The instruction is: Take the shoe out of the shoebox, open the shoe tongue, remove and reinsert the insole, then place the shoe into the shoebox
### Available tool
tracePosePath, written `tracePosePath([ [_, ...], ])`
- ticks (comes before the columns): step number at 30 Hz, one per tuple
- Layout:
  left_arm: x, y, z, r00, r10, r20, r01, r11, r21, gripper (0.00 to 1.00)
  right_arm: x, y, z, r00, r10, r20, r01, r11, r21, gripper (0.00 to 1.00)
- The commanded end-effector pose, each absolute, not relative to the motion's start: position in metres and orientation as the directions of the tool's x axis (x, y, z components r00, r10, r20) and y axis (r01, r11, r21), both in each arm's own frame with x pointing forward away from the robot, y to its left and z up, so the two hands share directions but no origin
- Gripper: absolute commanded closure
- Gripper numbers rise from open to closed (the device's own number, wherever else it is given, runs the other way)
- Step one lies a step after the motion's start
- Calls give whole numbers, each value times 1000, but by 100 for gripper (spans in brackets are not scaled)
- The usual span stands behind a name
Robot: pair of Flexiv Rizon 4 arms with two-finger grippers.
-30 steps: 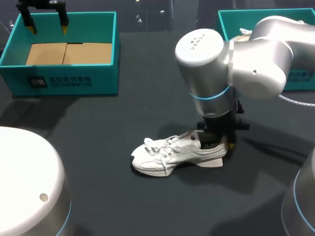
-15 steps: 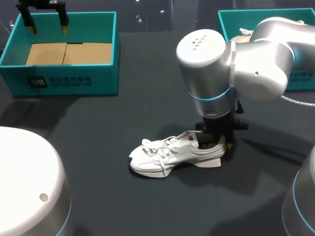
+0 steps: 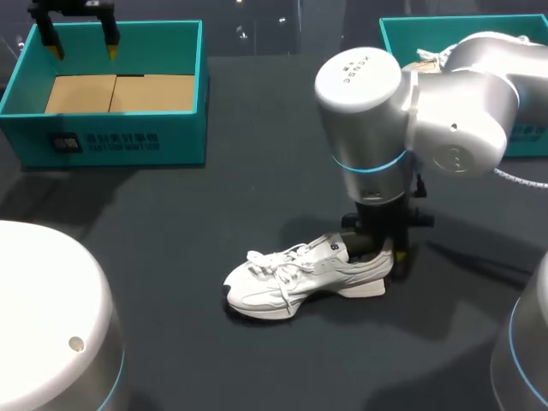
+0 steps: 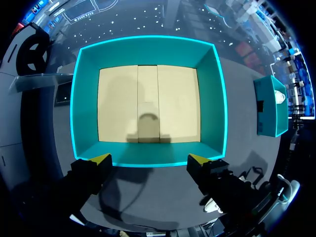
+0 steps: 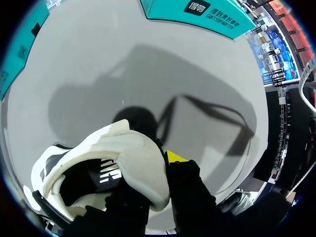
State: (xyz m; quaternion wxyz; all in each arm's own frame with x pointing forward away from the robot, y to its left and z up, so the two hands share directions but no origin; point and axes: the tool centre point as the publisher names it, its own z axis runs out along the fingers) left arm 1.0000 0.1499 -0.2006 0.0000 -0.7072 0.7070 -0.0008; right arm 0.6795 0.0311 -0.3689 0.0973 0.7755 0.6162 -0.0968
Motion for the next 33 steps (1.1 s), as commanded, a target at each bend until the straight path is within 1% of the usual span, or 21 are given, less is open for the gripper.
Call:
tracePosePath([
  [1, 1000, 150, -200, 0, -1000, 0, -1000, 0, 0, 0, 680, 31, -374, 222, 941, -257, 974, -224, 21, 62],
  [3, 1000, 150, -200, 0, -1000, 0, -1000, 0, 0, 0, 679, 32, -372, 216, 941, -259, 976, -219, 19, 52],
  [4, 1000, 150, -200, 0, -1000, 0, -1000, 0, 0, 0, 679, 33, -371, 215, 941, -260, 976, -217, 19, 36],
  [5, 1000, 150, -200, 0, -1000, 0, -1000, 0, 0, 0, 679, 33, -369, 213, 943, -254, 976, -216, 19, 26],
  [6, 1000, 150, -200, 0, -1000, 0, -1000, 0, 0, 0, 679, 32, -367, 213, 944, -253, 976, -215, 19, 22],
  [9, 1000, 150, -200, 0, -1000, 0, -1000, 0, 0, 0, 679, 32, -359, 211, 950, -228, 977, -212, 20, 19],
  [10, 1000, 150, -200, 0, -1000, 0, -1000, 0, 0, 0, 679, 32, -356, 210, 952, -225, 977, -211, 20, 13],
  [11, 1000, 150, -200, 0, -1000, 0, -1000, 0, 0, 0, 679, 31, -350, 209, 954, -215, 977, -211, 13, 1],
  [16, 1000, 150, -200, 0, -1000, 0, -1000, 0, 0, 0, 678, 24, -320, 171, 980, -102, 984, -175, -29, 0],
  [17, 1000, 150, -200, 0, -1000, 0, -1000, 0, 0, 0, 679, 22, -314, 145, 985, -97, 988, -150, -44, 0],
  [19, 1000, 150, -200, 0, -1000, 0, -1000, 0, 0, 0, 680, 19, -304, 71, 997, -9, 992, -71, -103, 0],
  [20, 1000, 150, -200, 0, -1000, 0, -1000, 0, 0, 0, 681, 17, -300, 19, 998, 61, 991, -11, -131, 0],
  [21, 1000, 150, -200, 0, -1000, 0, -1000, 0, 0, 0, 680, 14, -293, -82, 969, 233, 981, 120, -153, 0],
  [22, 1000, 150, -200, 0, -1000, 0, -1000, 0, 0, 0, 678, 9, -288, -180, 923, 340, 954, 248, -166, 0],
  [23, 1000, 150, -200, 0, -1000, 0, -1000, 0, 0, 0, 677, 8, -285, -212, 938, 276, 940, 273, -206, 0],
  [32, 1000, 150, -200, 0, -1000, 0, -1000, 0, 0, 0, 677, 8, -285, -212, 938, 276, 940, 273, -206, 0],
  [33, 1000, 150, -200, 0, -1000, 0, -1000, 0, 0, 0, 677, 5, -283, -293, 866, 405, 919, 372, -131, 0],
])
